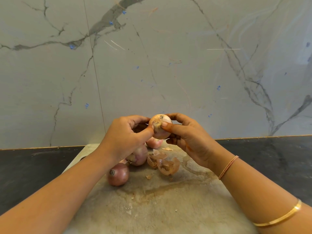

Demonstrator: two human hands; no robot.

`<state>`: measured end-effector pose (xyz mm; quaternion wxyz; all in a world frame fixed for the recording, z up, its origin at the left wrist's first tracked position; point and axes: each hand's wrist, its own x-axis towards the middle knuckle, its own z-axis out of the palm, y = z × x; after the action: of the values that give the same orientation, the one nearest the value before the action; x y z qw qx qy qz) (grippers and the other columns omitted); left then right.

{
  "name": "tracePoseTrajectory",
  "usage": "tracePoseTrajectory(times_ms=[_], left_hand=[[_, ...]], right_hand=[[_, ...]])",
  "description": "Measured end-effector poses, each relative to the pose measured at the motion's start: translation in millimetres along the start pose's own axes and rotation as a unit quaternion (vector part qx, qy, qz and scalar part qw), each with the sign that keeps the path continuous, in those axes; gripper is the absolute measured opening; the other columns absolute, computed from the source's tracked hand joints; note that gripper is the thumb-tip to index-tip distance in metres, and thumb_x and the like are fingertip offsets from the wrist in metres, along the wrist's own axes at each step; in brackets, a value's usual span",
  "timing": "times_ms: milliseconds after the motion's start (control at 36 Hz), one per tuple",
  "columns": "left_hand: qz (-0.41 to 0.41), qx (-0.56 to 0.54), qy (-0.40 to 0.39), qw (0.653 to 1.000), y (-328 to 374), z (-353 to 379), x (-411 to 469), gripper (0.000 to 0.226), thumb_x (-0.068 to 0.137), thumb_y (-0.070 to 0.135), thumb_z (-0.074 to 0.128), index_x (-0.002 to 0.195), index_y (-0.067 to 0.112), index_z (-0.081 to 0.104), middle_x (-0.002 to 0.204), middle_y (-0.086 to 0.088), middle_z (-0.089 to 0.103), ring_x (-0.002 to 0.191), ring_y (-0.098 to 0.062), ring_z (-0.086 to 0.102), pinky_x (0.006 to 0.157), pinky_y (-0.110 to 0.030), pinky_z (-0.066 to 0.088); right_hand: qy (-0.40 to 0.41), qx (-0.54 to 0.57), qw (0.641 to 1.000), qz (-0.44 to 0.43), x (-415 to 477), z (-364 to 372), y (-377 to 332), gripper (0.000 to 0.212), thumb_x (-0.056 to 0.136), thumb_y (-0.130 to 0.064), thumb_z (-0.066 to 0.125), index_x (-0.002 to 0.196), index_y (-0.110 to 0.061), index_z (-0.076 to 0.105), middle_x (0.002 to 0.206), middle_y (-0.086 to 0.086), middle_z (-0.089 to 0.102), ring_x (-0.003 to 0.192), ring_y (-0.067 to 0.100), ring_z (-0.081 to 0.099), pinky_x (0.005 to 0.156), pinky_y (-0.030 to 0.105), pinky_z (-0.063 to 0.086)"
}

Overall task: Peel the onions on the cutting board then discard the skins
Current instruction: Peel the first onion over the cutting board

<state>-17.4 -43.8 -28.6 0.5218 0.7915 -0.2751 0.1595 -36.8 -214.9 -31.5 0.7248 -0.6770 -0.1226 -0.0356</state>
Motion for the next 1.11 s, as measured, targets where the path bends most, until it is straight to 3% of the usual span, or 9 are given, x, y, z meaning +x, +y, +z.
tracePoseTrajectory(times_ms=[306, 417, 528, 583, 722, 833, 1000, 1111], left_hand=[[0.005, 0.004, -0.017, 1.000, 6, 0, -1, 0.026, 0.085, 0.008, 0.063, 0.078, 0.034, 0.067, 0.069, 0.018, 0.071, 0.066, -0.003, 0.070, 0.057, -0.012, 0.051], [0.017, 0.052, -0.025, 0.998, 7, 0, -2, 0.030, 0.085, 0.003, 0.061, 0.079, 0.032, 0.066, 0.063, 0.022, 0.068, 0.062, 0.000, 0.068, 0.055, -0.010, 0.050], [0.057, 0.173, 0.021, 0.983, -1, -2, 2, 0.020, 0.084, 0.008, 0.061, 0.088, 0.021, 0.075, 0.064, 0.007, 0.071, 0.059, -0.009, 0.067, 0.057, -0.028, 0.054], [0.065, 0.187, 0.032, 0.980, -4, -3, 3, 0.019, 0.084, 0.008, 0.062, 0.090, 0.019, 0.076, 0.066, 0.004, 0.071, 0.058, -0.010, 0.066, 0.058, -0.030, 0.053], [0.065, 0.136, 0.020, 0.988, 0, -1, -1, 0.029, 0.088, 0.006, 0.058, 0.087, 0.032, 0.070, 0.070, 0.007, 0.072, 0.062, -0.013, 0.068, 0.059, -0.032, 0.056], [0.055, 0.078, -0.004, 0.995, 4, -1, -3, 0.033, 0.087, 0.008, 0.062, 0.079, 0.039, 0.063, 0.069, 0.026, 0.069, 0.066, 0.002, 0.068, 0.058, -0.014, 0.053], [0.062, 0.109, 0.017, 0.992, -2, -3, 0, 0.028, 0.084, 0.013, 0.066, 0.078, 0.040, 0.066, 0.073, 0.020, 0.070, 0.068, -0.002, 0.067, 0.064, -0.026, 0.057], [0.044, 0.093, 0.028, 0.994, -5, -5, 2, 0.025, 0.087, 0.012, 0.061, 0.079, 0.034, 0.070, 0.072, 0.007, 0.073, 0.066, -0.010, 0.069, 0.064, -0.032, 0.058]], right_hand=[[-0.001, -0.016, 1.000, 0.005, -1, 1, 1, 0.027, 0.089, -0.015, 0.064, 0.116, -0.011, 0.061, 0.095, 0.006, 0.068, 0.071, 0.008, 0.064, 0.063, 0.018, 0.049], [-0.005, -0.035, 0.999, 0.004, -1, 1, 2, 0.027, 0.087, -0.015, 0.066, 0.114, -0.013, 0.062, 0.101, 0.011, 0.068, 0.078, 0.013, 0.064, 0.065, 0.020, 0.050], [-0.009, -0.049, 0.999, 0.003, -1, 2, 3, 0.026, 0.087, -0.016, 0.067, 0.112, -0.013, 0.061, 0.103, 0.013, 0.068, 0.078, 0.014, 0.066, 0.064, 0.019, 0.050], [-0.008, -0.053, 0.999, 0.002, -1, 3, 3, 0.026, 0.088, -0.017, 0.067, 0.113, -0.012, 0.060, 0.103, 0.014, 0.068, 0.079, 0.015, 0.066, 0.064, 0.020, 0.050], [0.002, -0.045, 0.999, 0.002, 0, 1, 3, 0.028, 0.089, -0.018, 0.066, 0.115, -0.010, 0.060, 0.101, 0.012, 0.068, 0.077, 0.014, 0.065, 0.064, 0.019, 0.050], [-0.002, -0.050, 0.999, 0.003, 0, 0, 3, 0.031, 0.089, -0.018, 0.065, 0.118, -0.009, 0.061, 0.101, 0.011, 0.069, 0.078, 0.013, 0.065, 0.064, 0.018, 0.049], [-0.006, -0.051, 0.999, 0.005, 0, -1, 4, 0.031, 0.090, -0.017, 0.064, 0.119, -0.009, 0.061, 0.104, 0.011, 0.067, 0.079, 0.012, 0.064, 0.063, 0.017, 0.049], [-0.007, -0.039, 0.999, 0.008, 0, 0, 4, 0.028, 0.092, -0.018, 0.061, 0.118, -0.008, 0.062, 0.102, 0.009, 0.067, 0.076, 0.011, 0.063, 0.062, 0.018, 0.049]])
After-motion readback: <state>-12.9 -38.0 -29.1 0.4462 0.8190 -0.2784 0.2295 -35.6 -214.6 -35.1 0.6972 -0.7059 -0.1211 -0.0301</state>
